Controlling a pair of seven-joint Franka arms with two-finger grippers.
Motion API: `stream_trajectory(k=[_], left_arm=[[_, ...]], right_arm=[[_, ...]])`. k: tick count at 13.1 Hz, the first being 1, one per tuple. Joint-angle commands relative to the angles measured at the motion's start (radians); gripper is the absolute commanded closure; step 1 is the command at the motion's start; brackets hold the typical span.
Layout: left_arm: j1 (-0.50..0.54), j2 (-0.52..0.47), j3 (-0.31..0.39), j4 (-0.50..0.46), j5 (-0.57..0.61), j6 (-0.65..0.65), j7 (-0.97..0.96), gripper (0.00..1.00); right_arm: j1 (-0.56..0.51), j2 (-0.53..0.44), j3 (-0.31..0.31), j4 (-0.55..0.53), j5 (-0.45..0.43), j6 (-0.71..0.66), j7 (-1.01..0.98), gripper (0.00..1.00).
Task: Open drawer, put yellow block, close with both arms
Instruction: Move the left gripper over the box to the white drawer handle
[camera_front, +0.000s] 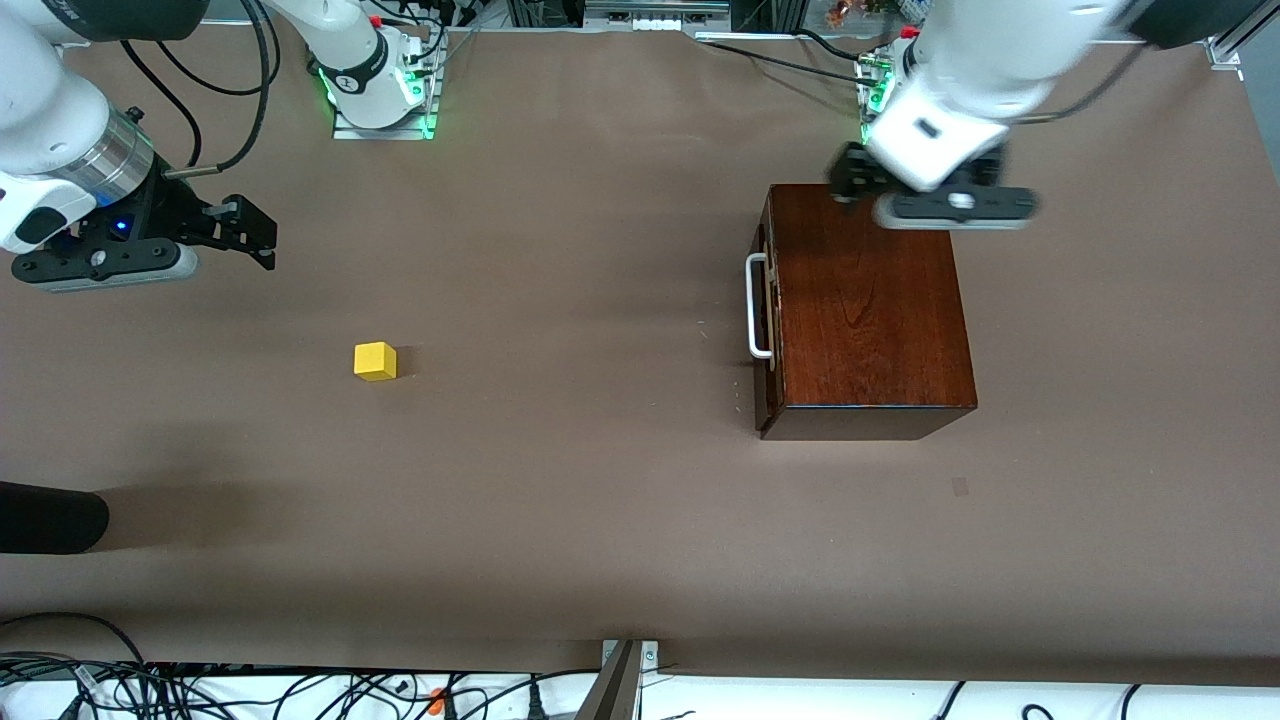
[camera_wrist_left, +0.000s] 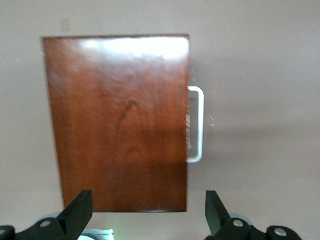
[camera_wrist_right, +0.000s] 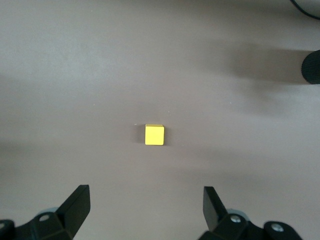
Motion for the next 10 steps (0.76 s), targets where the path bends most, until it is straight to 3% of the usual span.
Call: stream_trajectory(k=[1,5,10], left_arm=[[-0.049,0.083,-0.076,0.089,0.072,-0.004,-0.151,0.00],[-0.177,0.183,-0.078,0.122,0.176,0.000,-0.302,0.00],[-0.231,0.315,-0.075,0.102,0.290,0.090,-0.363,0.00]], right_arm=[[0.004,0.012,0.002,0.029,-0.007,-0.018,0.004,0.00],[0.004,0.012,0.002,0.029,-0.001,-0.018,0.006,0.00],[0.002,0.012,0.002,0.029,-0.001,-0.021,0.006,0.00]])
